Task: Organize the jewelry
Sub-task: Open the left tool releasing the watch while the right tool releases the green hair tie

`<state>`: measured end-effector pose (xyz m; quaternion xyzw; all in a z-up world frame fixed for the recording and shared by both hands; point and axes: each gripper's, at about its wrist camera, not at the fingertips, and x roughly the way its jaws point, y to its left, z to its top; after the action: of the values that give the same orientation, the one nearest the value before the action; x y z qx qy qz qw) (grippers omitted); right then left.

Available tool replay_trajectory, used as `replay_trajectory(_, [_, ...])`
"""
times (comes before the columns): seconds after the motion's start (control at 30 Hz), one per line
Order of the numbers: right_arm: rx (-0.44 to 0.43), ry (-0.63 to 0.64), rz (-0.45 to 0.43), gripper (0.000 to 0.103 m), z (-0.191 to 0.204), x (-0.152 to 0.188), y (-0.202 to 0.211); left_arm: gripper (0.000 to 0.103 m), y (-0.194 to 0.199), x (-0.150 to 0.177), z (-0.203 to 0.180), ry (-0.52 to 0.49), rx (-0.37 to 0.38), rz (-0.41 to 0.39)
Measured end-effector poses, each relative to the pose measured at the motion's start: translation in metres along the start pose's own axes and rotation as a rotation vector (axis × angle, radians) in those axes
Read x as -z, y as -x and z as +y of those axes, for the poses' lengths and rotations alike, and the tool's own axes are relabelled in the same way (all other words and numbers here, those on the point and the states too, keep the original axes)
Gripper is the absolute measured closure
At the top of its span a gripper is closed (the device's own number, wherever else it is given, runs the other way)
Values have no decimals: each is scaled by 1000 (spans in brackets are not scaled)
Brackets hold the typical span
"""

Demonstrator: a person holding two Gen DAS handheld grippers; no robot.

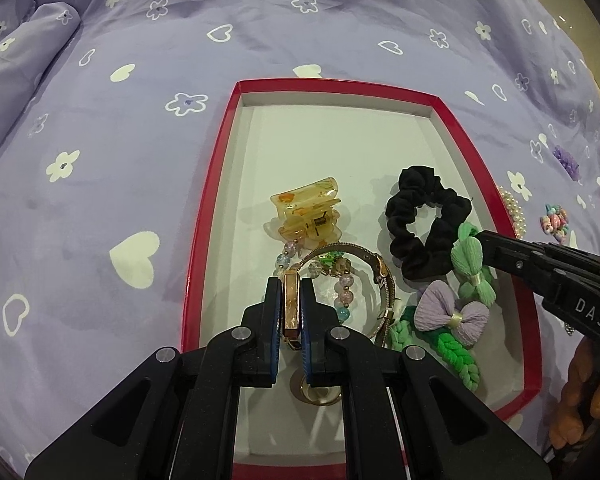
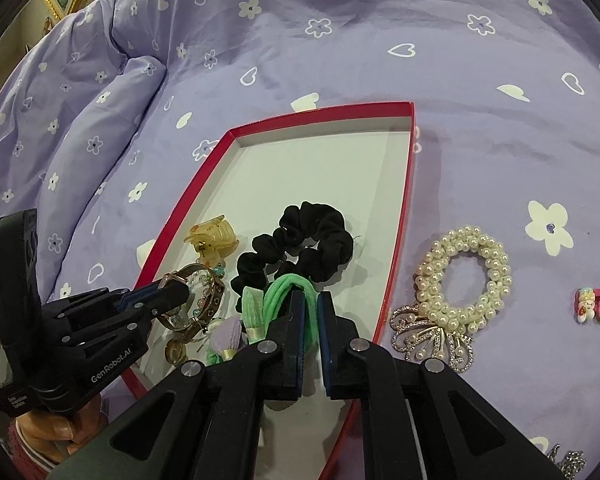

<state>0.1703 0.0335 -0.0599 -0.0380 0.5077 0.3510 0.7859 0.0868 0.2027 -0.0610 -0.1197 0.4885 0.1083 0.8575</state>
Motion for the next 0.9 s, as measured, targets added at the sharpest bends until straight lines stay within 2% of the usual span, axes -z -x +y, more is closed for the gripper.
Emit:
replay_trajectory(0.3, [-7,-11,-7,91,-3,1,6,93,1,-1,-1,2,-8,-2])
replay_trajectory(0.43, [-11,-13,-11,87,-3,3,9,79,5,-1,1,13,-10,-11])
replay_trajectory(0.57, [-22,-22,-24,87,-4,5,18,72,14,1,2,21,-10,-30])
replay_trajectory(0.67, [-34,-30,-44,78,-5,6,30,67,23,1,2,31,4,-46])
replay_trajectory(0.73, [-43,-38,-67,68,-8,9,42,65,31,3,1,38,14,-63])
replay_trajectory(0.9, [-41,-75,-113,66,-24,20,72,55,50,5,-7,50,47,-95])
